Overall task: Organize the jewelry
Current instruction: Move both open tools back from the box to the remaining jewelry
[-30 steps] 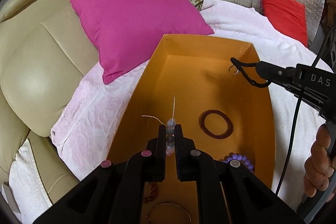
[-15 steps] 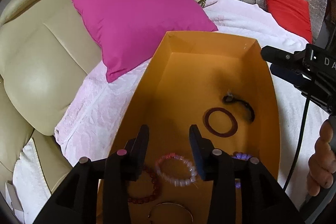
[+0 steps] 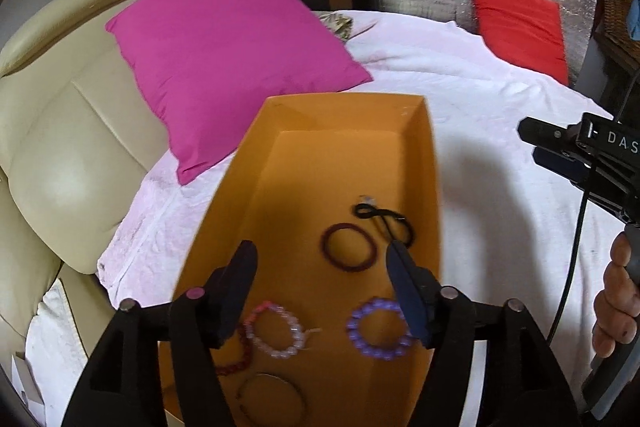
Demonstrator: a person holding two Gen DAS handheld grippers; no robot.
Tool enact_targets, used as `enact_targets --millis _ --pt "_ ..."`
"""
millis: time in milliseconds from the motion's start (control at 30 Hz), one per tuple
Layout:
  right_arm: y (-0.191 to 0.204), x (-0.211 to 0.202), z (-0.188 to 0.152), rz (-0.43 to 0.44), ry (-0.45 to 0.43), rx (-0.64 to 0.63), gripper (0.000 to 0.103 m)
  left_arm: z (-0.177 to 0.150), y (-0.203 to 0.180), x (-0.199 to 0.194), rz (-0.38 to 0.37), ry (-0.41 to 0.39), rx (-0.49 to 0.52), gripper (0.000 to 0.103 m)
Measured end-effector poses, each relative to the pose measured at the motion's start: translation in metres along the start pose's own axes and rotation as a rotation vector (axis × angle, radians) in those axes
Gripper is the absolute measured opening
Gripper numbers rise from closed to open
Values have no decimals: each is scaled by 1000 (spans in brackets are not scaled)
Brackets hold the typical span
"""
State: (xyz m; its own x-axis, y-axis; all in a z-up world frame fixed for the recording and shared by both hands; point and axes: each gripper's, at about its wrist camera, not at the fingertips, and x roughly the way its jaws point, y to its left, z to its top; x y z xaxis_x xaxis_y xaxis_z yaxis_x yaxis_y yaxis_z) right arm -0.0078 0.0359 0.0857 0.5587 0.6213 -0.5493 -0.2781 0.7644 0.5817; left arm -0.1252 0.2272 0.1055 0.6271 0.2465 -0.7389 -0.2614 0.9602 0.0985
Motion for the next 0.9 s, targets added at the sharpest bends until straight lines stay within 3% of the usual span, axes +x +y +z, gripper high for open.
enact_targets --millis 333,900 --pt "-80 -77 29 -144 -73 152 50 3 -71 -18 -29 5 105 74" --pt "-196 -209 44 -258 -236 340 50 0 -196 -57 -98 -57 348 74"
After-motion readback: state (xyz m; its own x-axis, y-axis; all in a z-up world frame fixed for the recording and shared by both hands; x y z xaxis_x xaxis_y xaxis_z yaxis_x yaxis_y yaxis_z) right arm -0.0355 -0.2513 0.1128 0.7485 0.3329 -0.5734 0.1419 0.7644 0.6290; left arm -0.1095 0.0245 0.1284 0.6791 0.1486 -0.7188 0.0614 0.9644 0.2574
